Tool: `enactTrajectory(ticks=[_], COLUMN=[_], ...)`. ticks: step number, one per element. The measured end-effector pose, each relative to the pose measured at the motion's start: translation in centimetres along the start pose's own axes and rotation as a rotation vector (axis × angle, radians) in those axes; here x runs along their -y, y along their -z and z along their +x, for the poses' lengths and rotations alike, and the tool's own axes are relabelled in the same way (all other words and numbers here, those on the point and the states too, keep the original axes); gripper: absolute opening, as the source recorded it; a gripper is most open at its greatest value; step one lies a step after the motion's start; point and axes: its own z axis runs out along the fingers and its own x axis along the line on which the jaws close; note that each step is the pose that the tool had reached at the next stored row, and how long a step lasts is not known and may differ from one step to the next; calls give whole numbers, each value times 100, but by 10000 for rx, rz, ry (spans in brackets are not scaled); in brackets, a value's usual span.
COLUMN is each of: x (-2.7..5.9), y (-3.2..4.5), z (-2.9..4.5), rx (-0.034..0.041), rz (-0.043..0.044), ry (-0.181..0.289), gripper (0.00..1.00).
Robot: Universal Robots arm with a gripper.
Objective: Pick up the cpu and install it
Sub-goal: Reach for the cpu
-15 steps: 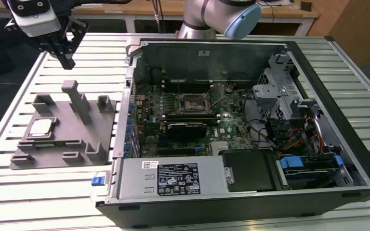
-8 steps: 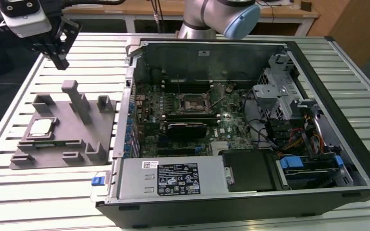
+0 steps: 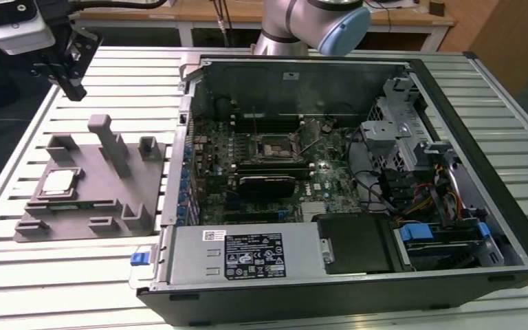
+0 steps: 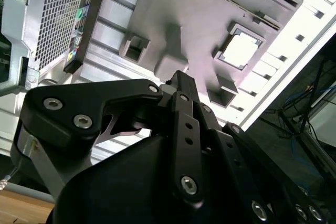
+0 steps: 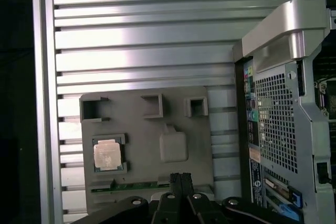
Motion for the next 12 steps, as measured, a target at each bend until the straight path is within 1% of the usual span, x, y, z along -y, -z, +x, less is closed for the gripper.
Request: enactTrajectory(ticks=[4, 6, 9, 12], x=[5, 8, 13, 17], y=[-4, -7, -12, -18], z=[69, 116, 204, 310], rx=[-3, -4, -4, -4], rz=[1, 1, 0, 0], ry=[1, 1, 0, 0], gripper=[11, 11, 11, 11])
